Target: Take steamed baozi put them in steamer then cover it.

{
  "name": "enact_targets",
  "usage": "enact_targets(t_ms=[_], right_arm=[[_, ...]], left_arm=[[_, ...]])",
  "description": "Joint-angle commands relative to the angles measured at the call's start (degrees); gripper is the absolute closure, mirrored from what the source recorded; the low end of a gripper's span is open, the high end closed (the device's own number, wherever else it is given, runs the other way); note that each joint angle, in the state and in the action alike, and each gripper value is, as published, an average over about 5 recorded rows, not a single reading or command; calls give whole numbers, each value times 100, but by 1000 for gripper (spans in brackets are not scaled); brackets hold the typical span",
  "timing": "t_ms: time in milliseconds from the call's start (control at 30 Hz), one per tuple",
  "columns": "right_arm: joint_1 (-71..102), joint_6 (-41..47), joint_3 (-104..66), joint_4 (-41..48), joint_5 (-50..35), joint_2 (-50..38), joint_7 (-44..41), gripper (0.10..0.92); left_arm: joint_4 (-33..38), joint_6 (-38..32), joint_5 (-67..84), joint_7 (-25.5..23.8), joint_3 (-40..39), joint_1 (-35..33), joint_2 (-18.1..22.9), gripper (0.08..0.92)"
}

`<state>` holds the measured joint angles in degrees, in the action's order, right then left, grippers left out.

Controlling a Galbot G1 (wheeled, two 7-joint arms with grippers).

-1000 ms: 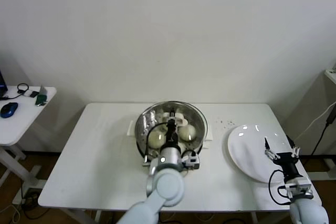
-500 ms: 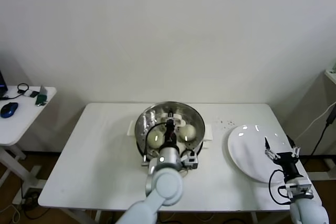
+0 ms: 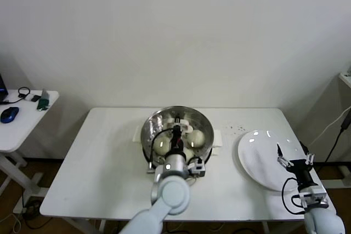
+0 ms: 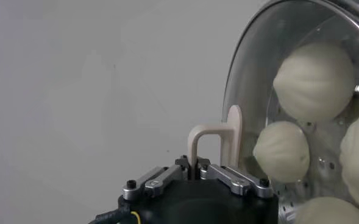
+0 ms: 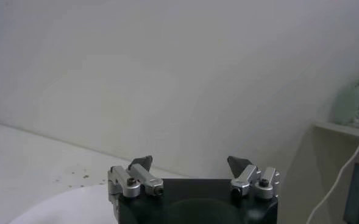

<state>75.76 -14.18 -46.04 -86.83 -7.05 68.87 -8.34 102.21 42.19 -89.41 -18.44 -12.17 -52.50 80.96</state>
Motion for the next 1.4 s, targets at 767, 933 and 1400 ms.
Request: enact_targets(t_ms=[767, 933, 1400], right_arm=[[64, -12, -102, -67, -12, 38, -96, 203], [98, 113, -136, -142, -57, 32, -154, 203], [47, 255, -135, -133, -197, 24, -140, 203]], left_arm=[[-145, 281, 241, 122, -25, 10, 19, 853], [-48, 281, 299, 89, -36, 48, -1, 808], [768, 281, 635, 85, -23, -55, -486, 407]])
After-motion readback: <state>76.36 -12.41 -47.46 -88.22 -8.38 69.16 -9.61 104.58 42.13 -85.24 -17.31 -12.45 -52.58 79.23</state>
